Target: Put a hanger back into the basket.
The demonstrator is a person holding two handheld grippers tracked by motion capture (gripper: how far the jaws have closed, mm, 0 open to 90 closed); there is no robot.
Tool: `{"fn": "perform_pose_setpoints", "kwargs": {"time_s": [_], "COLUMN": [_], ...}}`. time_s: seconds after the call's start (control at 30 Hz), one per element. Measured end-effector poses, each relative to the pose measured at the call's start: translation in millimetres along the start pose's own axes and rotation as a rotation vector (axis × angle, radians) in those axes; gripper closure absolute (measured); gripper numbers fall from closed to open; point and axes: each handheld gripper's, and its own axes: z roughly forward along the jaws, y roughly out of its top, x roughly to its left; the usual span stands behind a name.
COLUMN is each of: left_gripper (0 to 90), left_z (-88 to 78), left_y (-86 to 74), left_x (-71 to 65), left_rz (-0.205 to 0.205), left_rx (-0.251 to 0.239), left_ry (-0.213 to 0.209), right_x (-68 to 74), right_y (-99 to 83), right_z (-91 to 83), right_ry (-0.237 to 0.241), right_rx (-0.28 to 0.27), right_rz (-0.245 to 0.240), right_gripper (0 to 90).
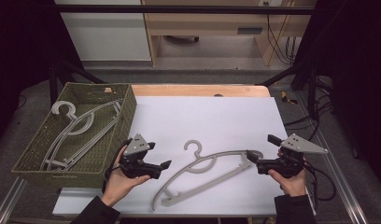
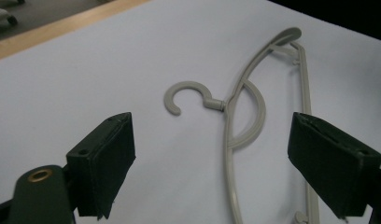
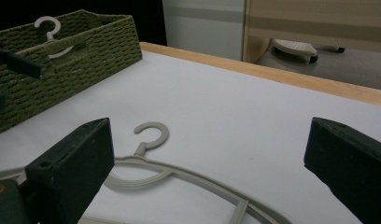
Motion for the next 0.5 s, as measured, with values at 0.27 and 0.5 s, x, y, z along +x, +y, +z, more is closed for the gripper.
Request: {"fn": "perform_pose_setpoints", "kwargs": {"time_s": [0.27, 0.5], "left_gripper": [23.0, 35.8], "left_z": [31.5, 52.9], "left_y": [-8.1, -18.8], "left_x": [-8.4, -10.4], "left_rz": [0.020, 0.043], "left_rx": [0.115, 0.245], "left_ry": [-0.039, -0.065], "right_x": [0.4, 1.6], "right_y": [-0.5, -1.1], "right_z": [1.9, 2.5], "right_ry": [0.005, 0.009], "right_rx": [0.006, 0.010], "right_rz": [-0.005, -0.005], "right_gripper": [1.8, 1.9]}}
